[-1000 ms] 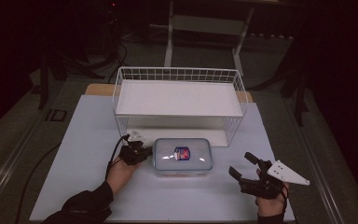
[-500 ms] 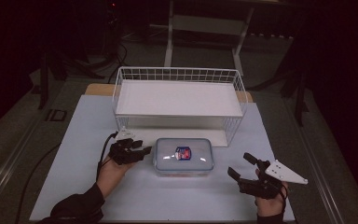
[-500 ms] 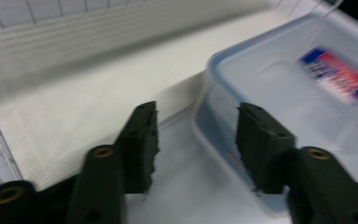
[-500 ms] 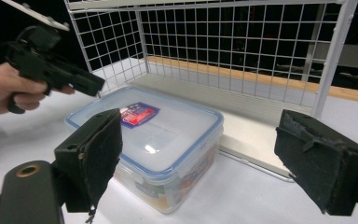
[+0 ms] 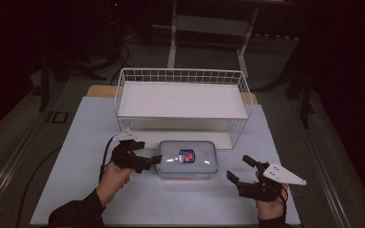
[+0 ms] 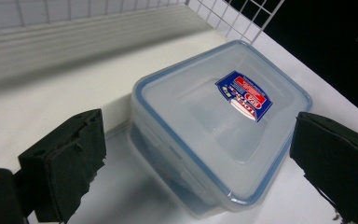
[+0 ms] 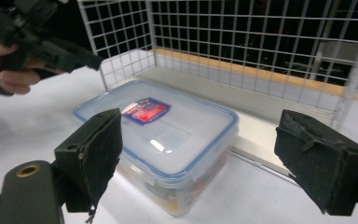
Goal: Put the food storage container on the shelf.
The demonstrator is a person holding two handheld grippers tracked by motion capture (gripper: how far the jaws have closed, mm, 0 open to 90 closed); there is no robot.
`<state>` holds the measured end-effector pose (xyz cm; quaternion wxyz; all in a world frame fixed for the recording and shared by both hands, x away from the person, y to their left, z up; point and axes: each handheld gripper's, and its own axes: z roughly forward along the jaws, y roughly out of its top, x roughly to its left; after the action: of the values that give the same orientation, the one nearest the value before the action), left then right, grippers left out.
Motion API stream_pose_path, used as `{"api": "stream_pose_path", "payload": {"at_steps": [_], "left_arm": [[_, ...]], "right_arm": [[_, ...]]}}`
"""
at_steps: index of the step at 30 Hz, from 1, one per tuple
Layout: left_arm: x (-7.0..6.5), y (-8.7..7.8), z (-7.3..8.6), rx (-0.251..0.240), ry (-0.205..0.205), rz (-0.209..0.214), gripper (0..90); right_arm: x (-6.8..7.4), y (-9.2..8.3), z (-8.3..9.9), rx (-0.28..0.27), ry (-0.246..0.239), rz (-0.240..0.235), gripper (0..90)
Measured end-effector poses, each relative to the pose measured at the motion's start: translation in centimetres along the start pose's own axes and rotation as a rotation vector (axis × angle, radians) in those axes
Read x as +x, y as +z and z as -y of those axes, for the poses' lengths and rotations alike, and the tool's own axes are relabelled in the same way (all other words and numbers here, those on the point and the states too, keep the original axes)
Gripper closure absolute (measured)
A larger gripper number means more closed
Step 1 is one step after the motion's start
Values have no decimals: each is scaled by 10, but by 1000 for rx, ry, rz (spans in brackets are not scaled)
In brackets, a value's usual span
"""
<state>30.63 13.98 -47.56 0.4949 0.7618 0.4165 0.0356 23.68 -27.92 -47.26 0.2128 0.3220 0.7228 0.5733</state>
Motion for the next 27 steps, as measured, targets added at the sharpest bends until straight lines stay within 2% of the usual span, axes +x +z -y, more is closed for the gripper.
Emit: {"api": "stream_pose_path", "payload": {"at_steps": [2, 3, 6, 11, 13, 14, 17, 19, 21, 22, 23, 24, 26, 27], "left_arm": [[1, 4, -2, 11, -19, 9, 34], [2, 5, -4, 25, -30, 26, 34], [4, 10, -6, 52, -78, 66, 34], [12, 18, -7, 95, -119, 98, 34], [16, 20, -7, 98, -141, 112, 34], [18, 20, -7, 92, -146, 140, 35], [21, 19, -6, 82, -143, 178, 35], [20, 19, -5, 81, -126, 178, 35], [20, 20, -3, 88, -122, 180, 35], [20, 20, -3, 93, -130, 183, 35], [21, 21, -2, 90, -143, 191, 35], [21, 22, -1, 94, -162, 191, 35], [23, 24, 1, 108, -172, 194, 35], [23, 26, 1, 118, -186, 183, 36]], "right_arm": [[3, 2, -2, 10, -31, 8, 148], [3, 3, -3, 10, -35, 5, 148], [3, 7, -7, 10, -30, -5, 165], [5, 17, -9, 49, -37, -23, 164], [6, 22, -11, 66, -51, -25, 165], [6, 25, -12, 70, -56, -31, 166], [5, 33, -15, 95, -64, -52, 175], [4, 38, -15, 130, -64, -44, 165], [3, 41, -15, 133, -68, -40, 148], [2, 44, -16, 128, -90, -18, 134], [2, 46, -16, 128, -91, -14, 132], [1, 49, -18, 127, -75, -1, 130], [1, 50, -18, 129, -71, 7, 128], [1, 51, -20, 146, -68, 19, 129]]}}
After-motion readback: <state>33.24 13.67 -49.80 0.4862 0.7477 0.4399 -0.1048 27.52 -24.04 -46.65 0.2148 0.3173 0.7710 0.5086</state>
